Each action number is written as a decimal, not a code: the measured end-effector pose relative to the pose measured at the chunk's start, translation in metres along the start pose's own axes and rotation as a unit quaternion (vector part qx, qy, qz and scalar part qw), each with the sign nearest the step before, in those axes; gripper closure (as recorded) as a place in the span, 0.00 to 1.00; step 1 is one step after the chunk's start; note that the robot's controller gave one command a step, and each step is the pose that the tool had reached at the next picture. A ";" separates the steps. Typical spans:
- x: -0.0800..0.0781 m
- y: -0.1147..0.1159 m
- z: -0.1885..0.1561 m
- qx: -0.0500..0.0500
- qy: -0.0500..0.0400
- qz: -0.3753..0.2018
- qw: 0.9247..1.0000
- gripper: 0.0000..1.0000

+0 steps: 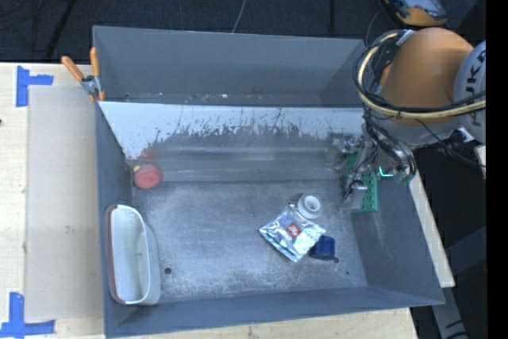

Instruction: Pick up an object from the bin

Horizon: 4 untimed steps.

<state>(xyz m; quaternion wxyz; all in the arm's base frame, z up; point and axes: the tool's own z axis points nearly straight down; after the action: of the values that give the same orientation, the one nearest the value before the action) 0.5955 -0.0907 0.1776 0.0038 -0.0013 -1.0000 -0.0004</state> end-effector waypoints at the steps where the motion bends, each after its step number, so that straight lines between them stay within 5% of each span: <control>1: 0.011 0.033 0.106 0.001 -0.004 -0.195 0.981 0.00; 2: 0.012 0.069 0.077 0.001 -0.005 -0.325 0.946 0.00; 3: 0.021 0.043 0.079 0.001 -0.003 -0.368 0.930 0.00; 4: 0.016 0.068 0.109 0.000 -0.002 -0.409 0.913 0.00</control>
Offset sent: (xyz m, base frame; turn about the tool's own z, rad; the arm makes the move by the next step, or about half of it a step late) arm -0.0134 0.0332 -0.1076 -0.3957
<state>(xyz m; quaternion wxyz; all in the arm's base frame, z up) 0.5788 -0.0225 0.0683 0.0010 0.4077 -0.9131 -0.0015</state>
